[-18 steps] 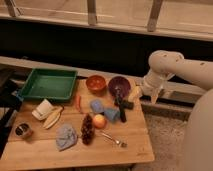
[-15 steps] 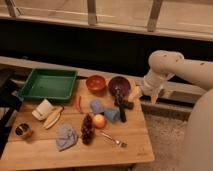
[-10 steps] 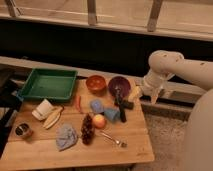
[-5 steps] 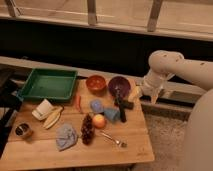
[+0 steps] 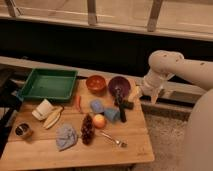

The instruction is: Place sponge in red bowl

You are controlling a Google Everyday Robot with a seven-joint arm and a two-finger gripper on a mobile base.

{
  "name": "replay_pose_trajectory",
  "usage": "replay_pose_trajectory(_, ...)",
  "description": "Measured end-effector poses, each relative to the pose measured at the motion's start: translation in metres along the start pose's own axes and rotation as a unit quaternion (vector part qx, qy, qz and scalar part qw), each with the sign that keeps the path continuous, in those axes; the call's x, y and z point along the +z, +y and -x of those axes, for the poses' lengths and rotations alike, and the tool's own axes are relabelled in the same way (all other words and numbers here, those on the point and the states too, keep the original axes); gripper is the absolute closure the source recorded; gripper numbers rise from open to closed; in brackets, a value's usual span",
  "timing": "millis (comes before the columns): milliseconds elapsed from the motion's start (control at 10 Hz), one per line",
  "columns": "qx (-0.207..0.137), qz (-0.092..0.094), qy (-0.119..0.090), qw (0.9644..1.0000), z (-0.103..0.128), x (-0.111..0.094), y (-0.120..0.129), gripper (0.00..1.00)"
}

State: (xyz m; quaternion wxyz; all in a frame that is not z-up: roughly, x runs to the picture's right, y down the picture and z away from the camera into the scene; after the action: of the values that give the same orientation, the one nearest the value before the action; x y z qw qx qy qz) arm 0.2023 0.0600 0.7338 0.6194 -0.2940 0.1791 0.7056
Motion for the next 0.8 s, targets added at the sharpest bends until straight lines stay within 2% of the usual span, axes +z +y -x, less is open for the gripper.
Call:
replay_pose_trajectory(500, -0.010, 0.002, 0.002, 0.9999, 0.000, -0.001, 0.003, 0.26)
replay_pose_trajectory(600, -0.022, 0.005, 0.005, 0.9997, 0.000, 0.000, 0.010, 0.26)
replay_pose_trajectory(800, -0.053, 0.010, 0.007, 0.9985, 0.004, 0.007, 0.043, 0.26)
